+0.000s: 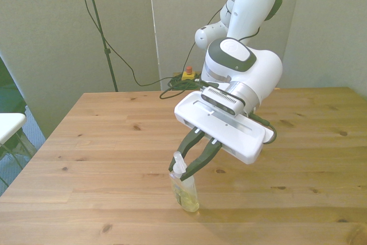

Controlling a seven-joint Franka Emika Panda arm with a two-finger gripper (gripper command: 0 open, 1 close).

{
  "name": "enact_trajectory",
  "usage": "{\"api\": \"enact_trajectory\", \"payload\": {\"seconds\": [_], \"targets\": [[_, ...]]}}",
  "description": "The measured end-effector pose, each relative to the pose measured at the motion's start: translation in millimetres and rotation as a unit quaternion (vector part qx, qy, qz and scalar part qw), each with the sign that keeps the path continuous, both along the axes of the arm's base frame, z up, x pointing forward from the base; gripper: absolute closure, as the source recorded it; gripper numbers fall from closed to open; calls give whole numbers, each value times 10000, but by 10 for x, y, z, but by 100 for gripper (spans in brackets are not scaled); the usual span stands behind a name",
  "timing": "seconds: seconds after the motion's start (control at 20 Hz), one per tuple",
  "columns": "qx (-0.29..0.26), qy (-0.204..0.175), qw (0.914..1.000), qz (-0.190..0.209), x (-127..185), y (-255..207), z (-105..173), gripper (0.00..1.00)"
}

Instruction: Stand the sanitizer

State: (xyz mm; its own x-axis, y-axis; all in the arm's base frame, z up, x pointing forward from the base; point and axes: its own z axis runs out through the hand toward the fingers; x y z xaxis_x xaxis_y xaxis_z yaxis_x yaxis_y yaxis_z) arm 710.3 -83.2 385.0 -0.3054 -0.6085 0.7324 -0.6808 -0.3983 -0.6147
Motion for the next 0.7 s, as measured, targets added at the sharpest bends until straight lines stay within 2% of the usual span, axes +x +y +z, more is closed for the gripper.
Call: {"api": "enact_trajectory", "payload": {"seconds": [0.1, 0.15, 0.7], "targets": [[-62, 34, 10000, 8, 5, 20, -39, 100], [-81, 46, 10000, 9, 2, 26, -51, 0], [-9, 145, 9999, 27, -171, 13, -89, 0]]}}
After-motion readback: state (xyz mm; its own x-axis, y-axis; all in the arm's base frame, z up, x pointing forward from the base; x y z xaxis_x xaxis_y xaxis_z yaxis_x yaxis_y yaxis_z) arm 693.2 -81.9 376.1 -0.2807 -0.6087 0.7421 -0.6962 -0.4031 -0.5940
